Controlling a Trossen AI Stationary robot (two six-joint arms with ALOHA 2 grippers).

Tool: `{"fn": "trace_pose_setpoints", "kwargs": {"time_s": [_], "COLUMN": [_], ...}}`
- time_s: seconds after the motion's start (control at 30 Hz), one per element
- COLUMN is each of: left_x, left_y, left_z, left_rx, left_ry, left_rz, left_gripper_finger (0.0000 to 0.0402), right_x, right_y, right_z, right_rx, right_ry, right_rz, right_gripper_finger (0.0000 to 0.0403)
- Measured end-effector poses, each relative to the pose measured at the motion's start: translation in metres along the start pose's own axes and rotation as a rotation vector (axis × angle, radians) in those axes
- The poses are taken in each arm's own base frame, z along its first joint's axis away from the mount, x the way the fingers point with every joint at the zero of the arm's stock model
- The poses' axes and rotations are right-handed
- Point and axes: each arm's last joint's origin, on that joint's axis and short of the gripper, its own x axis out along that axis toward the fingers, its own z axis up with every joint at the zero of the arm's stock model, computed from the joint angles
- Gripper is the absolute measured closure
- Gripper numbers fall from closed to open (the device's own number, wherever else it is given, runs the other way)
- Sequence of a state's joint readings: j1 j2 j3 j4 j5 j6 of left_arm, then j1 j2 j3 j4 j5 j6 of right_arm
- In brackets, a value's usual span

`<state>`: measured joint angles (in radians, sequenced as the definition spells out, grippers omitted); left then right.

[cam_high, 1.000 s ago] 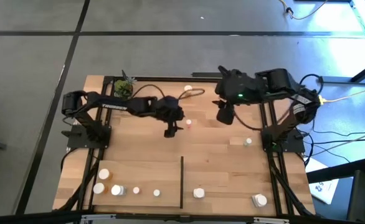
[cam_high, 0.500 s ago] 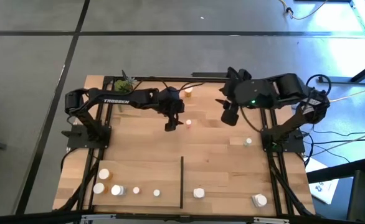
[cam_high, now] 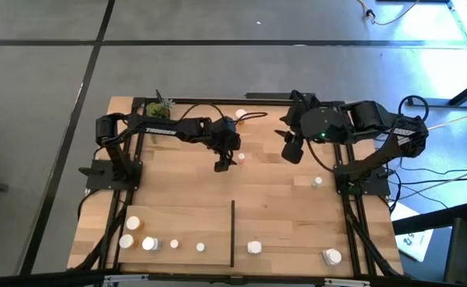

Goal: Pick and place medicine bottles onto shelf by color
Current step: Put the bottom small red pill bottle on the shelf aligned with the other small red pill bottle

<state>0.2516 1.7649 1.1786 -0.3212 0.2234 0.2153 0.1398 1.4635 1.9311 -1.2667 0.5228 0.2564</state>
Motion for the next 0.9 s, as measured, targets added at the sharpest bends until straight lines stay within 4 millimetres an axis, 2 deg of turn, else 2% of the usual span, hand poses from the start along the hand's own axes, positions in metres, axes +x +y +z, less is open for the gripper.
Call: {"fn": "trace_pose_setpoints", "kwargs": {"time_s": [0.37, 0.73, 0.9], "left_x": [0.001, 0.011, 0.012], "left_y": [-0.004, -0.002, -0.009], "left_z": [0.001, 0.000, 0.002], "left_rx": [0.012, 0.019, 0.006], "left_ry": [0.010, 0.007, 0.002], "left_rz": [0.039, 0.077, 0.063], "left_gripper_finger": [0.0108, 0.0108, 0.0108], "right_x": [-0.002, -0.002, -0.002], "right_y": [0.000, 0.000, 0.000], "right_z": [0.002, 0.003, 0.003], "right_rx": [-0.014, -0.013, -0.012], "right_ry": [-0.028, -0.034, -0.034], "right_rz": [0.006, 0.007, 0.007], "right_gripper_finger": [0.0221, 0.0221, 0.0221]}}
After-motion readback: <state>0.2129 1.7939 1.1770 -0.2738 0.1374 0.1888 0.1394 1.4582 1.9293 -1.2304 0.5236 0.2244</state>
